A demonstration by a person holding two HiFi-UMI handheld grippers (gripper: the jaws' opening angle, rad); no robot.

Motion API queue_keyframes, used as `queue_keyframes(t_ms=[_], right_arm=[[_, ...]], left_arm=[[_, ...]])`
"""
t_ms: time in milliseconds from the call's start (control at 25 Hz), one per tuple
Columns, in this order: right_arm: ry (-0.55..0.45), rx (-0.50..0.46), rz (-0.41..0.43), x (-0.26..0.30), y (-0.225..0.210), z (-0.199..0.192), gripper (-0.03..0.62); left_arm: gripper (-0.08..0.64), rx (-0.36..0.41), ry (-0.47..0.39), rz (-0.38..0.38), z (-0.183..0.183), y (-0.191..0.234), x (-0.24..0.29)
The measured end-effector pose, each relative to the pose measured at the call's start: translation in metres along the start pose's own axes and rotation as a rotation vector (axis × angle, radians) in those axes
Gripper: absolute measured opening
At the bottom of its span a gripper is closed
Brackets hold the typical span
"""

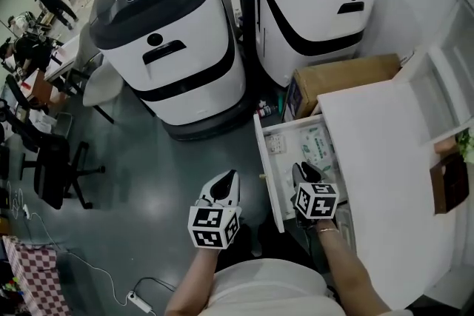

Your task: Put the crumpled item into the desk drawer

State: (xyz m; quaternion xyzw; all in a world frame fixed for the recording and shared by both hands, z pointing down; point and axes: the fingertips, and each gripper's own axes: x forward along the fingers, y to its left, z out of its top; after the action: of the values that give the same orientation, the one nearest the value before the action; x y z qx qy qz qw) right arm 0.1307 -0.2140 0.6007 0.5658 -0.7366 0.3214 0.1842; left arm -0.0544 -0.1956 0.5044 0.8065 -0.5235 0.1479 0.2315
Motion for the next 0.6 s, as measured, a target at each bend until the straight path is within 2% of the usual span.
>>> queue_keyframes(t_ms=[320,600], right_arm=[[-0.196,0.023,0.026,-0.051,0.023,0.056,0.089],[-0.347,-0.006,0.022,-0.102,0.034,0.091,0.089]], left_arm=[[-0.008,0.042,-0.053,-0.065,0.017,-0.012,0.000],[-0.008,0.091,-0.086,-0.103,0.032,-0.018,-0.001]])
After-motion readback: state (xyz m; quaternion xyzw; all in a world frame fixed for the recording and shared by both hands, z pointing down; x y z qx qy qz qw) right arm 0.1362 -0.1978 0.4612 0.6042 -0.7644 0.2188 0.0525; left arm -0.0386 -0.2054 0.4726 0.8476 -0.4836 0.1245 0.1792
